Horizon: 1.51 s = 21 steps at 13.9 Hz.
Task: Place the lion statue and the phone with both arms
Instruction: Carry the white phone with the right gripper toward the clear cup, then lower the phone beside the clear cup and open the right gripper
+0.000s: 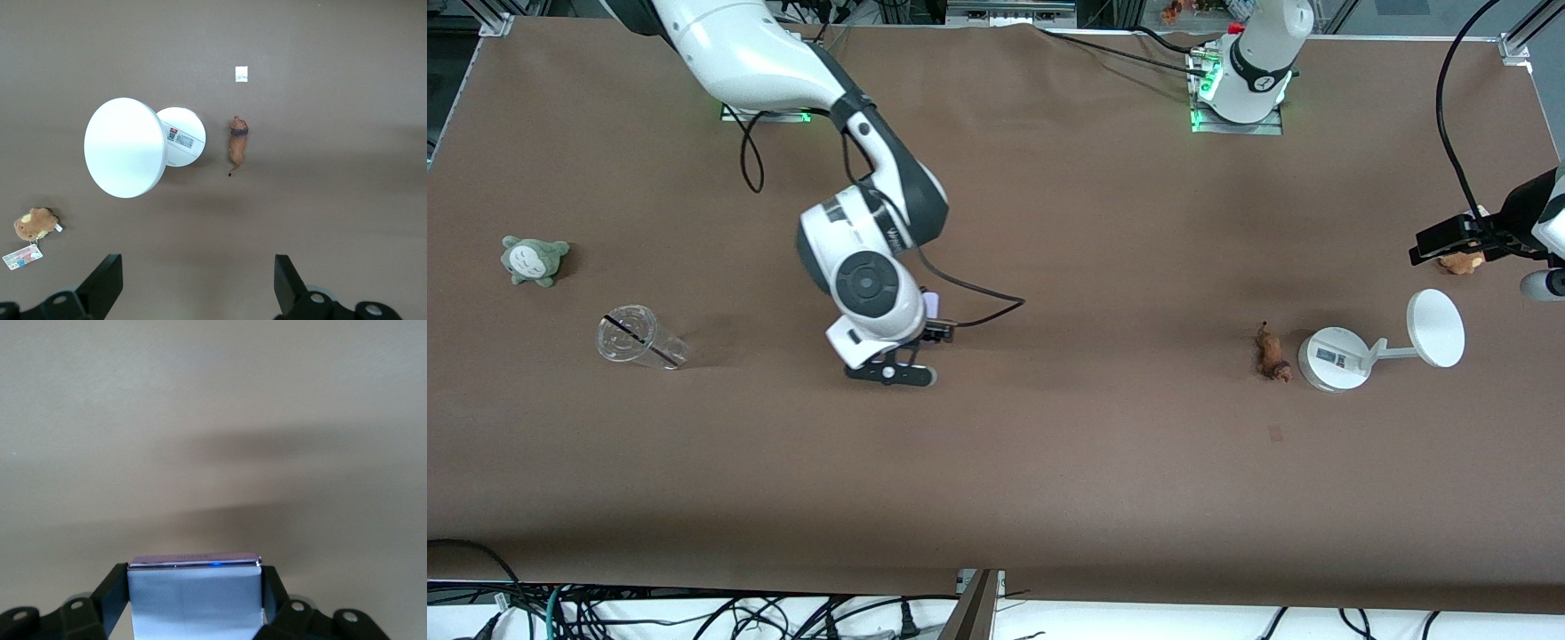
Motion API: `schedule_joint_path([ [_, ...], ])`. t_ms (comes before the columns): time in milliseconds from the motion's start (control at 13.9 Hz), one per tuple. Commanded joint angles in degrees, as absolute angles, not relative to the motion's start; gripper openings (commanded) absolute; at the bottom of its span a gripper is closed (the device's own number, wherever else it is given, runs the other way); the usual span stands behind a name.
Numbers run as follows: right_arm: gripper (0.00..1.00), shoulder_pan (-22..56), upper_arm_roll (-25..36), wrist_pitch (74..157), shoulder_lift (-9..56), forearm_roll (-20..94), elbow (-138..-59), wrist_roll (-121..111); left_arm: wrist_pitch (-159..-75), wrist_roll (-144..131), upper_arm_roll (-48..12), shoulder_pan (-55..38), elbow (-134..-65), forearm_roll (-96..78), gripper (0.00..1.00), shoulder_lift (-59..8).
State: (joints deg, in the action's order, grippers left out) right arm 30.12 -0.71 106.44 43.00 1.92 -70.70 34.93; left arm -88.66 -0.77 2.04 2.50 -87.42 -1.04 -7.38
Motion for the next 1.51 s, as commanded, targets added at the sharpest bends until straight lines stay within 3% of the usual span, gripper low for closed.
schedule_joint_path([
  [0,0.56,27.87,-0.1,104.51,36.93,2.81,-76.71,29.46,-87.19,0.53,1.32,2.38,-85.34,1.75,1.0,-8.35],
  [359,0.57,27.77,7.19,105.81,30.59,2.9,-87.52,14.44,-87.19,0.53,1.32,2.37,-85.25,1.5,1.0,-8.35],
  [717,0.59,27.77,11.5,119.69,27.86,2.99,-100.36,5.82,-87.19,0.53,1.32,2.46,-85.25,1.23,1.0,-8.35],
  [932,0.59,26.9,15.02,121.02,28.21,3.08,-101.6,0.19,-87.19,0.53,1.32,2.46,-85.17,1.06,1.0,-8.35],
  [1434,0.58,19.87,15.03,126.29,29.27,3.16,-104.67,-4.57,-87.19,0.53,1.32,2.64,-85.17,1.05,1.0,-8.35],
])
